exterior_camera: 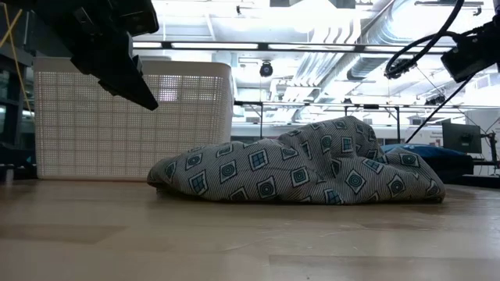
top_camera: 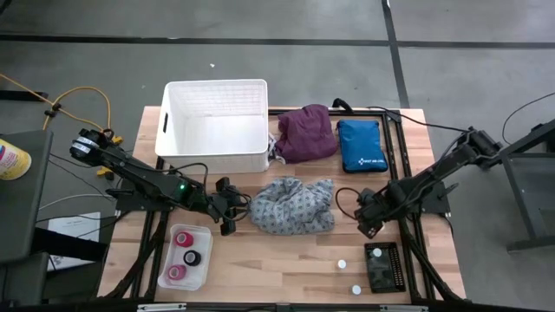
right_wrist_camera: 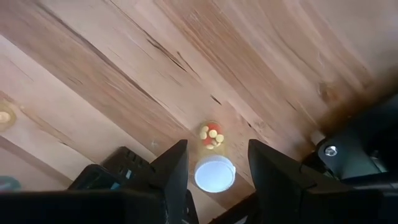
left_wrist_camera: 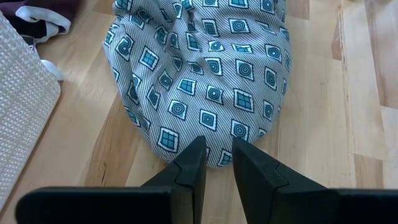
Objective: Pick & place medical supplies in basket/bin
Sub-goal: Put the top yellow pill bottle into the black bin
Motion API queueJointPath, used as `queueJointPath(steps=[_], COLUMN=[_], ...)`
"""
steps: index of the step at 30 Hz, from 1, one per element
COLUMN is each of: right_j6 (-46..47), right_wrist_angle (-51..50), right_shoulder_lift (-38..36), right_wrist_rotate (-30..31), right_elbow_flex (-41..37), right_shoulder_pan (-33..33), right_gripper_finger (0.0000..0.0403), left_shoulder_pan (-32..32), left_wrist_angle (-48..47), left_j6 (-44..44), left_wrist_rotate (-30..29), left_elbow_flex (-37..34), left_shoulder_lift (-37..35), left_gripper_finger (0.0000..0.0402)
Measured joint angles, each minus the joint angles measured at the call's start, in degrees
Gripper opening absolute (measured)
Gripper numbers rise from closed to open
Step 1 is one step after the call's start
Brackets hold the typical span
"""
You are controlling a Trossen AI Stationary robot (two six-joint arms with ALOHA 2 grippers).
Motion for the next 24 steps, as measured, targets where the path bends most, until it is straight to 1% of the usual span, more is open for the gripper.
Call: queueJointPath(steps=[14, 24], right_j6=[1.62, 2.99], right_wrist_angle=[0.33, 0.35], right_shoulder_lift=[3.16, 3.42], right_wrist_rotate=[-0.23, 0.21], right_elbow_flex=[0.0, 0.0], right_shoulder_pan=[2.8, 5.53], right_gripper_finger=[0.0155, 0.0155], left_shoulder_pan=[0.02, 0.01], left_wrist_angle=[0.11, 0.15], left_j6=[-0.02, -0.01], left_wrist_rotate=[0.0, 0.0], left_elbow_flex=[0.0, 0.0], left_shoulder_lift=[0.01, 0.0], left_gripper_finger=[0.0074, 0.0074])
